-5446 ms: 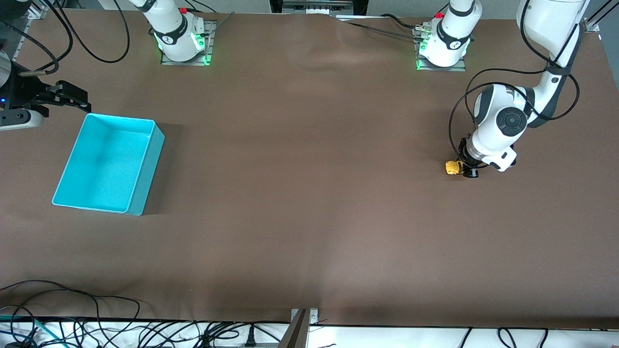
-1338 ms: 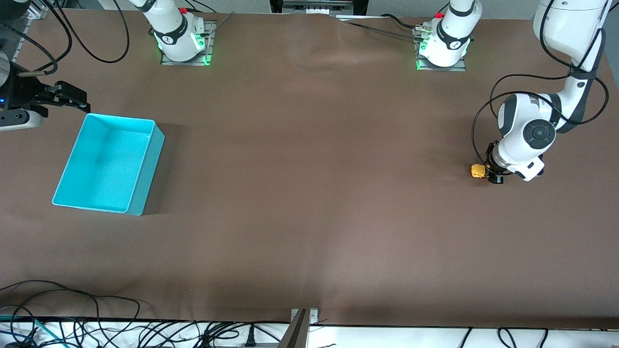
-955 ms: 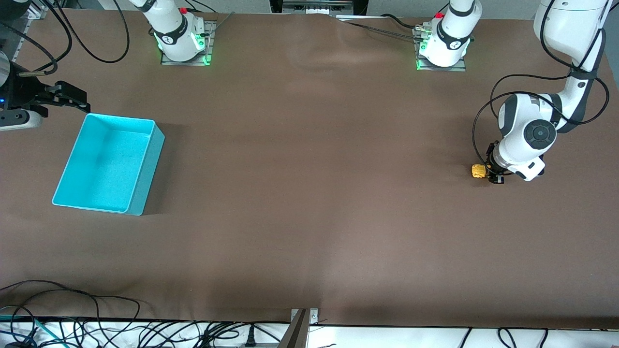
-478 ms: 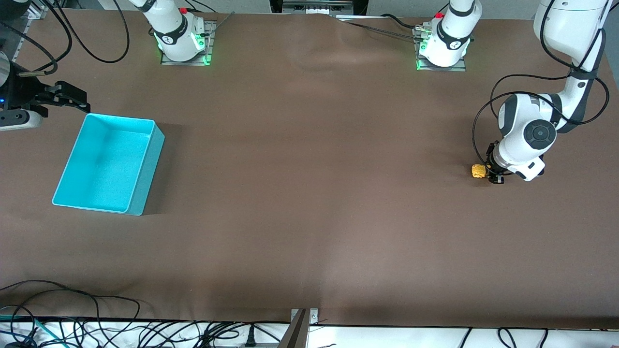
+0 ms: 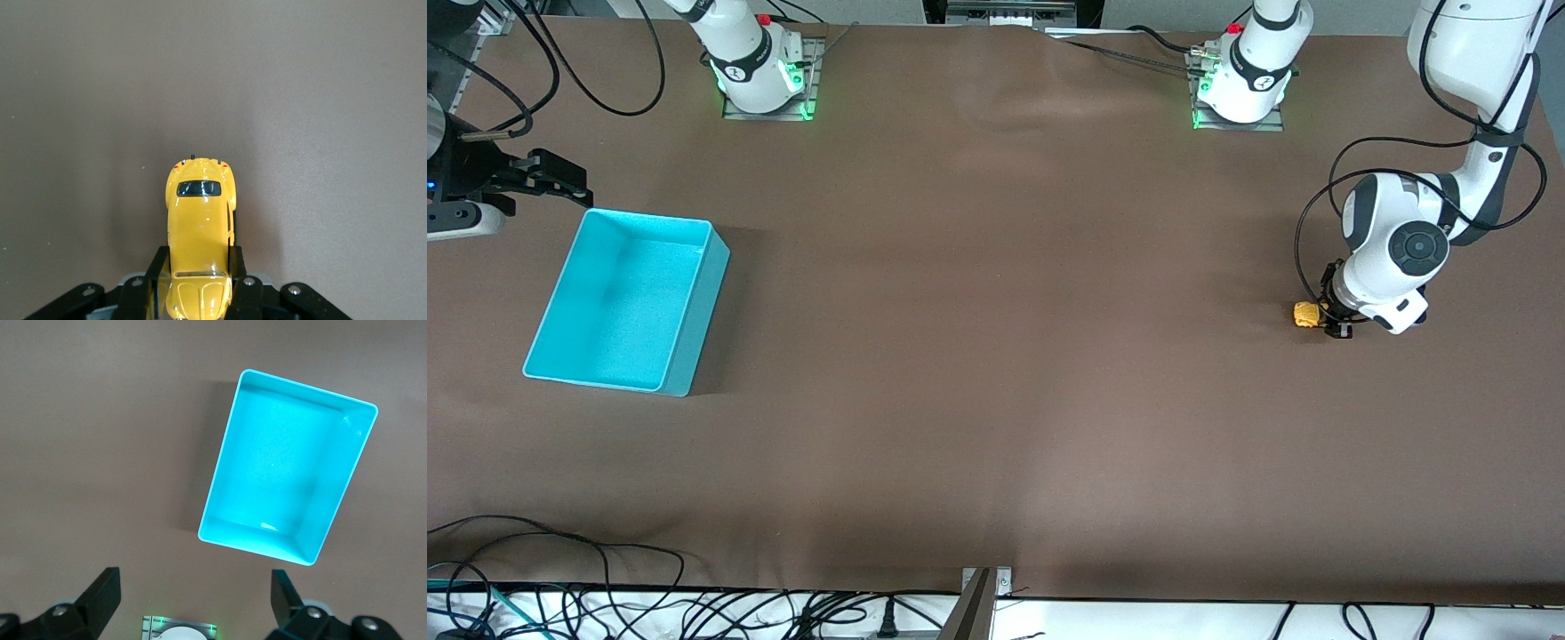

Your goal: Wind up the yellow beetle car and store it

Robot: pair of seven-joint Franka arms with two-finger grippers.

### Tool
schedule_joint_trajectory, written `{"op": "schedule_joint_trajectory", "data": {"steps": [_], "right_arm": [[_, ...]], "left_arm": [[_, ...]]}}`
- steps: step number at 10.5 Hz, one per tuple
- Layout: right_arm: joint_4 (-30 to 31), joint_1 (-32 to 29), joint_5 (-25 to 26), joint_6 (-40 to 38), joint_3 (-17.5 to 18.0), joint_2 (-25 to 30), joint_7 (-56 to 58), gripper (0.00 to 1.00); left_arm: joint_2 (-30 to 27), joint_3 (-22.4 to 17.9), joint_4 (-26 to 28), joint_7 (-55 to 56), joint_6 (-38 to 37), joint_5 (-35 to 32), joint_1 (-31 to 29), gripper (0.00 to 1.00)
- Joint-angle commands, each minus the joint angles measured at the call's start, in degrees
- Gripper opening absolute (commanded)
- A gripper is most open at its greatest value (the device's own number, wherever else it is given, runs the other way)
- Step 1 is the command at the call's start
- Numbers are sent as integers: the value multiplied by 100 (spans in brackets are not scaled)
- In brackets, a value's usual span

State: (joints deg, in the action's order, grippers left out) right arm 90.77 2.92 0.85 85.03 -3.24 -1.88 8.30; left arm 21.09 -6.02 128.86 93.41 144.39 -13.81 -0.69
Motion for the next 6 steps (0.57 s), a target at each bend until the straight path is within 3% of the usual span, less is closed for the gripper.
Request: {"op": "schedule_joint_trajectory", "data": {"steps": [1,3,4,5,6], "right_arm": [[19,-37,3,-4,-1,30,137,100],[19,-37,3,-4,-1,30,137,100],[19,-28,3,-4,-1,30,137,100],[19,-37,3,-4,-1,30,137,100],[19,-37,3,-4,-1,30,137,100]], "left_arm": [[256,-22,-186,-33,-96,-184,25,0],[256,-22,-203,-50,-96,-175,17,0],[238,-22,-212,-59,-96,-184,16,19],[160,-22,-212,-59,-96,-175,16,29],[89,-22,-212,-25,-96,-132,-10,46]]}}
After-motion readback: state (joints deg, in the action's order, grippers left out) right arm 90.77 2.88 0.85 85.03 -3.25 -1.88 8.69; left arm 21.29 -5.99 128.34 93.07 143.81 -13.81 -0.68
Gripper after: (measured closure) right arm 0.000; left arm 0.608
